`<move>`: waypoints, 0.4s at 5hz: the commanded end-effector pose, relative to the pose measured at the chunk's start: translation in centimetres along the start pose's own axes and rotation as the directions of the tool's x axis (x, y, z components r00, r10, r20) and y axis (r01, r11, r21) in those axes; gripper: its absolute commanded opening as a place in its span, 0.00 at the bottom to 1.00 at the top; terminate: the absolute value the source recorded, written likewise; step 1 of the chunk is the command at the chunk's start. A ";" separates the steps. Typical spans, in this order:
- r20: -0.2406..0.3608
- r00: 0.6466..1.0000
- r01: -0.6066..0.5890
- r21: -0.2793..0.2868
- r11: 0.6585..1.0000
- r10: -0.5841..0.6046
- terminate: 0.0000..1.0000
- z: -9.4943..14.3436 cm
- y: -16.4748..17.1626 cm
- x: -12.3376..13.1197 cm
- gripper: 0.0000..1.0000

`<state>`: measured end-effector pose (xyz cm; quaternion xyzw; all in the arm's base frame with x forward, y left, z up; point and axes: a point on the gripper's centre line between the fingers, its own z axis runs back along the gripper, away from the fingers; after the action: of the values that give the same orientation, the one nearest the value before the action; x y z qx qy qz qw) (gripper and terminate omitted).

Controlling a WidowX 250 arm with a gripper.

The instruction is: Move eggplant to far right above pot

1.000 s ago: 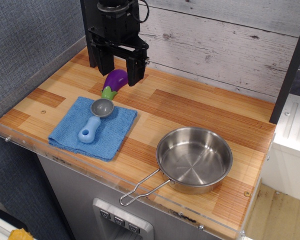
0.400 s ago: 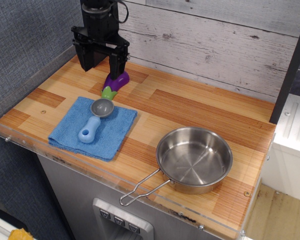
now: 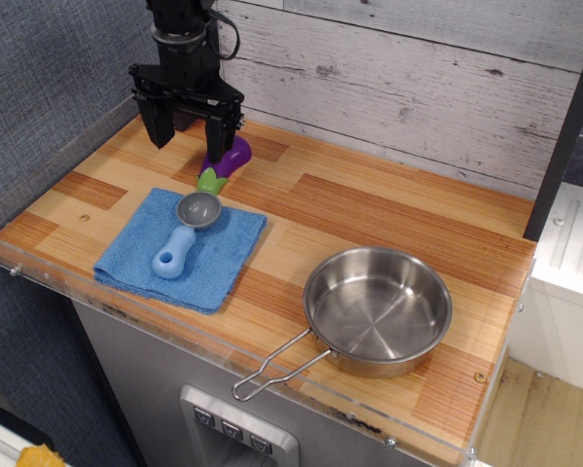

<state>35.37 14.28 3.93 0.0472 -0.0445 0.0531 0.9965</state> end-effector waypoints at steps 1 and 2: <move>0.024 0.999 -0.048 0.008 0.999 0.047 0.00 -1.7 0.9 1.4 1.00; -0.009 0.999 -0.046 -0.004 0.999 0.046 0.00 -3.1 0.8 1.8 1.00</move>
<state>37.62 15.12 0.58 0.0392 -0.0346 0.0749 0.9958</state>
